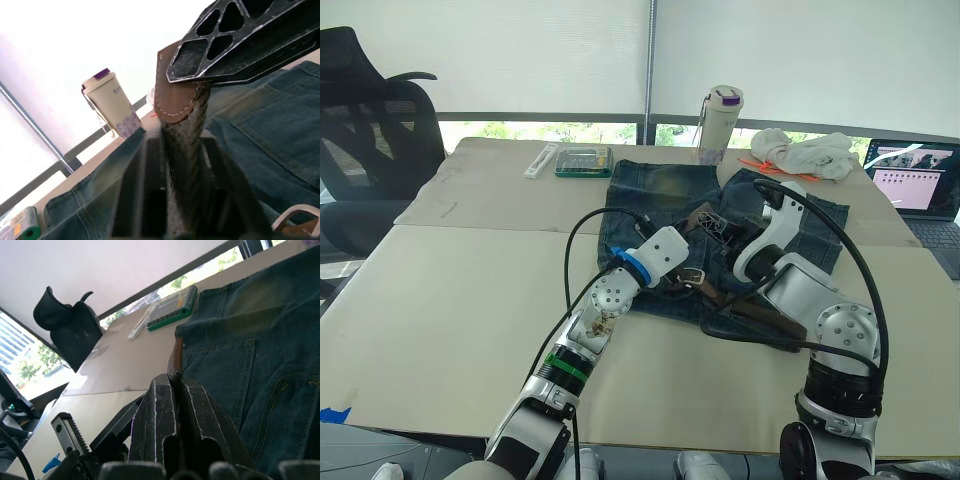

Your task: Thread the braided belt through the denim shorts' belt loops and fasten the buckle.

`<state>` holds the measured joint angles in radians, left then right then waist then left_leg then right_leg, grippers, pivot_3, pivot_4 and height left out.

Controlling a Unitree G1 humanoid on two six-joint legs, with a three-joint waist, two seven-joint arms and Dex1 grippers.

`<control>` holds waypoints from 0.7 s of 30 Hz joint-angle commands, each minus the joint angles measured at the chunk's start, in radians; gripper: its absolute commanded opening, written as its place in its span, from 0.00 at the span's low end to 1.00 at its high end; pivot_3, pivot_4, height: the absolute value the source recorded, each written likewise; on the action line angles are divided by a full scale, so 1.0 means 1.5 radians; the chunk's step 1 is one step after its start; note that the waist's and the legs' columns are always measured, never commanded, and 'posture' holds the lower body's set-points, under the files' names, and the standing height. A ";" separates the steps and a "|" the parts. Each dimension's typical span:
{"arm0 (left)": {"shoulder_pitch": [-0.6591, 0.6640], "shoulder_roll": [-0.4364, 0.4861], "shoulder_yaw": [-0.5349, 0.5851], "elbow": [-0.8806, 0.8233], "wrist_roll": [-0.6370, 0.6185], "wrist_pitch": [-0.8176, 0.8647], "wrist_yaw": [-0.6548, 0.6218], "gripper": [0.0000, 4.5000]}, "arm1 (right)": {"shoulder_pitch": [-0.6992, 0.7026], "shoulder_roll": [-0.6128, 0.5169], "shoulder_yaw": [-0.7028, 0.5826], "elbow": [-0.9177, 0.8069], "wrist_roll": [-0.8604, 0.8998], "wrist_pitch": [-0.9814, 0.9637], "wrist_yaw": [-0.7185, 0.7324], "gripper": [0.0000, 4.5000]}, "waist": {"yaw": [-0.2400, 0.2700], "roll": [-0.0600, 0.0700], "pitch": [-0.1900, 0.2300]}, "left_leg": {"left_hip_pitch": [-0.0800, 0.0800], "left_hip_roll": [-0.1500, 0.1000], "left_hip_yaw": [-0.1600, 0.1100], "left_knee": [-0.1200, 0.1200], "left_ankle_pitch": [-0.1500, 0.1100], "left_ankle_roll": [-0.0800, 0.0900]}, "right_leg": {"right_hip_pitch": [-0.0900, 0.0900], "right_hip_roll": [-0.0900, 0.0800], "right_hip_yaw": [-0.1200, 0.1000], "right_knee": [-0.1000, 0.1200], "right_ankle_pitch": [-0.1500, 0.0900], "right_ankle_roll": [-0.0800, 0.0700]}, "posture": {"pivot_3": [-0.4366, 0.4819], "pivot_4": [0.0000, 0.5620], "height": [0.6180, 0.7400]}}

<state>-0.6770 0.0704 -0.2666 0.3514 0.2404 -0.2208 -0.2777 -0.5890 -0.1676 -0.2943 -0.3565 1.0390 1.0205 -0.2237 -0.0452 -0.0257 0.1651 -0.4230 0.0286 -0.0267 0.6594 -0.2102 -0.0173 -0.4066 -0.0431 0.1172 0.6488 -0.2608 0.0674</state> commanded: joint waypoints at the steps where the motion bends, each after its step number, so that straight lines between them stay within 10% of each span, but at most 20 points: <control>1: -0.014 0.001 -0.003 -0.029 0.007 -0.022 0.007 0.00 | -0.002 -0.007 0.002 -0.027 0.000 -0.022 0.009 0.00 | 0.000 0.000 0.000 | 0.000 0.000 0.000 0.000 0.000 0.000 | 0.000 0.000 0.000 0.000 0.000 0.000 | 0.48 0.27 0.98; 5: -0.005 -0.007 0.017 -0.030 -0.022 -0.007 0.005 0.00 | 0.010 -0.029 0.017 -0.041 0.000 -0.041 0.073 0.32 | 0.000 0.000 0.000 | 0.000 0.000 0.000 0.000 0.000 0.000 | 0.000 0.000 0.000 0.000 0.000 0.000 | 0.48 0.27 0.98; 13: 0.057 -0.133 0.230 -0.105 -0.406 0.264 -0.030 0.00 | 0.087 -0.093 0.163 0.001 -0.256 -0.233 0.217 0.94 | -0.004 0.000 0.000 | 0.000 0.000 0.000 0.000 0.000 0.000 | 0.000 0.000 0.000 0.000 0.000 0.000 | 0.48 0.27 0.98; 21: 0.063 -0.146 0.343 -0.127 -0.629 0.432 -0.040 0.00 | 0.158 -0.114 0.258 0.086 -0.396 -0.351 0.337 0.94 | -0.008 0.000 0.000 | 0.000 0.000 0.000 0.000 0.000 0.000 | 0.000 0.000 0.000 0.000 0.000 0.000 | 0.48 0.27 0.98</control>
<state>-0.5819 -0.1410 0.2228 0.2046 -0.6344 0.3950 -0.3286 -0.3616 -0.3170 0.0807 -0.2220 0.4792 0.5476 0.2342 -0.0567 -0.0260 0.1652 -0.4226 0.0285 -0.0268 0.6598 -0.2102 -0.0174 -0.4064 -0.0427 0.1174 0.6481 -0.2609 0.0677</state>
